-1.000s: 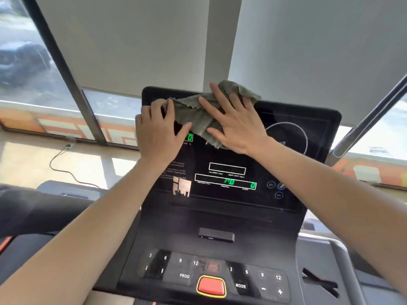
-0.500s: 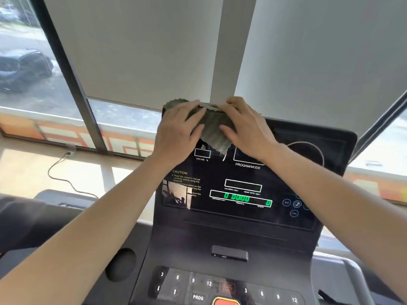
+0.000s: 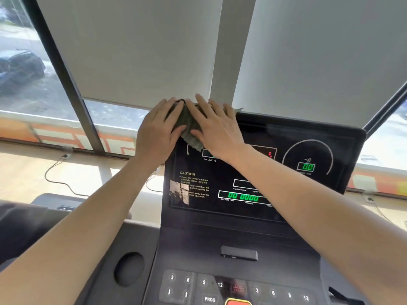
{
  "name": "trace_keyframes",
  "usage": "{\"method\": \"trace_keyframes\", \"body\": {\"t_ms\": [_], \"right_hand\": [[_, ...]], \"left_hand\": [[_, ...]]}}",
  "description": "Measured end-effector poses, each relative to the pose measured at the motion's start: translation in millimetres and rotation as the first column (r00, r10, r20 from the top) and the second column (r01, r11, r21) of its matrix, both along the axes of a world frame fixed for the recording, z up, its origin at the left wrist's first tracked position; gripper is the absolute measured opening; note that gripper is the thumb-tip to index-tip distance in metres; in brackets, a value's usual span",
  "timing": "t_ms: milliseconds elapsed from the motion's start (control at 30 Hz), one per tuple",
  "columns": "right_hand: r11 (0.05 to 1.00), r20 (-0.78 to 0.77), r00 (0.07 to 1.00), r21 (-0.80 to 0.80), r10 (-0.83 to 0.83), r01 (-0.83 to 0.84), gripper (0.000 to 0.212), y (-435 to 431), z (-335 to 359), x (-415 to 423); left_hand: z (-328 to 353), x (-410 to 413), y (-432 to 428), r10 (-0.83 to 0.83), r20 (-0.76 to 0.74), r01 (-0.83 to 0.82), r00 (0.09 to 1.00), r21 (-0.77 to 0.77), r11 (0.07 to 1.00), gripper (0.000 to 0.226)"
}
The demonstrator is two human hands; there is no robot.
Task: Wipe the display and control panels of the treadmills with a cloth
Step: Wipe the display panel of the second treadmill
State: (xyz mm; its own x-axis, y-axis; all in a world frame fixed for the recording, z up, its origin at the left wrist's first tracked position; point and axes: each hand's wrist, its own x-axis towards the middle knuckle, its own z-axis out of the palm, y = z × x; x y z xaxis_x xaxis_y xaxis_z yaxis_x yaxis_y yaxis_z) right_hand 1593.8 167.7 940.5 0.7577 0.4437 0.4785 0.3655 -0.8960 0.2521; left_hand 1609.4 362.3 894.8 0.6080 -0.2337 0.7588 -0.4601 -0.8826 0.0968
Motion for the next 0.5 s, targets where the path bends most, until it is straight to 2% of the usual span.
{"method": "trace_keyframes", "body": {"t_ms": [200, 500], "right_hand": [[0.998, 0.049, 0.999, -0.067, -0.020, 0.023, 0.080, -23.8, -19.1, -16.8], [0.975, -0.009, 0.977, 0.052, -0.215, 0.215, 0.083, -104.9, -54.4, -61.6]], "left_hand": [[-17.0, -19.8, -24.2, -0.047, -0.019, 0.048, 0.999, 0.038, 0.998, 0.058], [-13.0, -29.2, -91.5, -0.187, -0.039, 0.191, 0.982, 0.206, 0.960, 0.062]]}}
